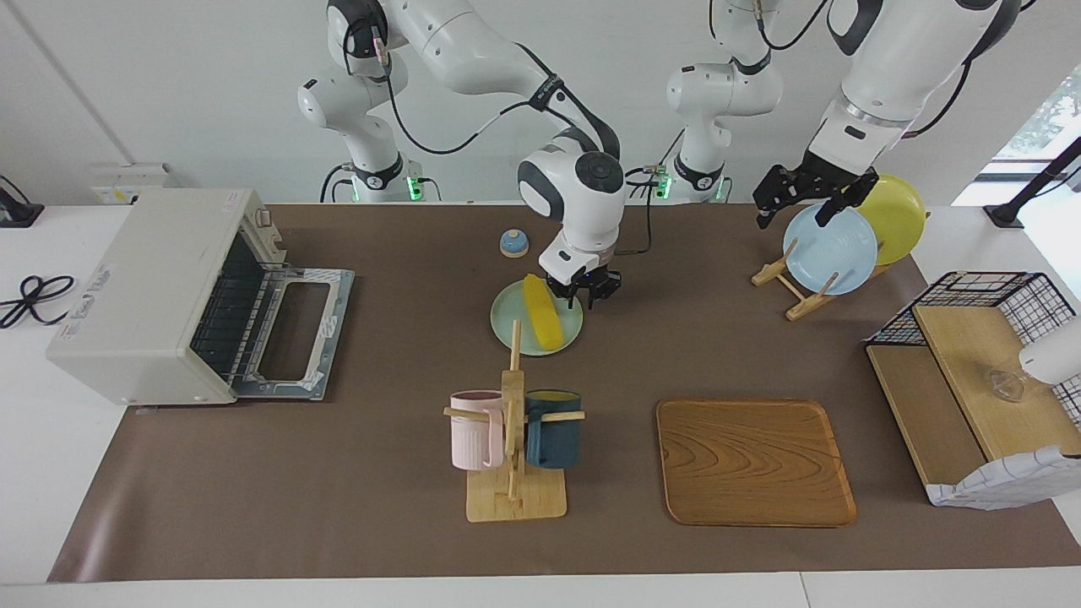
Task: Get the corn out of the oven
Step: 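Slide the green plate with corn out onto the table center, then grasp the yellow corn with the left gripper while the right gripper withdraws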
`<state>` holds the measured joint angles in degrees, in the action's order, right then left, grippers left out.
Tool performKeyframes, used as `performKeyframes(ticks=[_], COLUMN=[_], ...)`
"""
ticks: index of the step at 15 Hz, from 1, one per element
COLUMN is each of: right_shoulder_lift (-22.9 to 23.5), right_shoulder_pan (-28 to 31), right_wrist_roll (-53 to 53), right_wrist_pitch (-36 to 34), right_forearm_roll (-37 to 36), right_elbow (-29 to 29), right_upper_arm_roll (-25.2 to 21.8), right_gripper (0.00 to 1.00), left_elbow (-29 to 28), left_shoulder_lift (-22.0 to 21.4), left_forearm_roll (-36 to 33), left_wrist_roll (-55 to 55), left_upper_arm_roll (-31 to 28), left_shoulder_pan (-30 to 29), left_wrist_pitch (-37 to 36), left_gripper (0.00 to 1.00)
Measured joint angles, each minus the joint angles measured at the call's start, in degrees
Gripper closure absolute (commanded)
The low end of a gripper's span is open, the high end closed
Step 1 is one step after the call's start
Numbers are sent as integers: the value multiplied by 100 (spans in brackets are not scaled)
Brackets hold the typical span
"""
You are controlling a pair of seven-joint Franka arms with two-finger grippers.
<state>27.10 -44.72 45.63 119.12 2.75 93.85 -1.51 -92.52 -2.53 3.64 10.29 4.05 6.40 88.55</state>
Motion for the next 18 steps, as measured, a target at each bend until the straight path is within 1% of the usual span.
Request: performKeyframes(ticks=[3,5,6,7,8,9,10,13,14,16,18], right_shoulder_lift=[-90,-371,-569,-753,-917,-1067,-1161,-1293,-1334,-1423,-1505], right_shoulder_pan=[50,325,529,721,905,1096,1260,1732,1894,2297,2756], right_wrist_roll=[-28,-321,-564,-812,-1053,-1244,-1333,-1497,-1608,-1759,-2078], right_wrist_pitch=[-388,-852,-1128,-1414,-1665,-1806,-1837,-1817,-1704,-1185,-590], right_forearm_roll=[-349,-480,-503,-524,-595,-728,-885,-1409,-1537,-1662,-1684], right_elbow=[-48,-97,-99,-83,-16,137,321,923,1160,1672,2164], right_upper_arm_roll=[-31,-61,-66,-71,-75,-79,-82,-84,-85,-87,-93], right_gripper=[39,39,46,58,78,97,100,100,100,100,100], left_elbow=[-15,-41,-63,-91,-134,-213,-315,-861,-1064,-1330,-1445], left_shoulder_lift=[1,3,3,3,2,1,1,16,30,128,410], left_forearm_roll=[0,1,2,16,58,113,140,161,175,246,268], left_wrist_roll=[0,0,0,4,30,138,323,1158,1346,1479,1632], left_upper_arm_roll=[9,42,58,67,86,92,100,141,161,174,171], left_shoulder_pan=[5,19,50,90,125,224,380,1253,1541,1974,2334], left_wrist_pitch=[43,55,61,78,131,248,405,1251,1513,1873,2269], left_gripper=[0,0,0,0,0,0,0,0,0,0,0])
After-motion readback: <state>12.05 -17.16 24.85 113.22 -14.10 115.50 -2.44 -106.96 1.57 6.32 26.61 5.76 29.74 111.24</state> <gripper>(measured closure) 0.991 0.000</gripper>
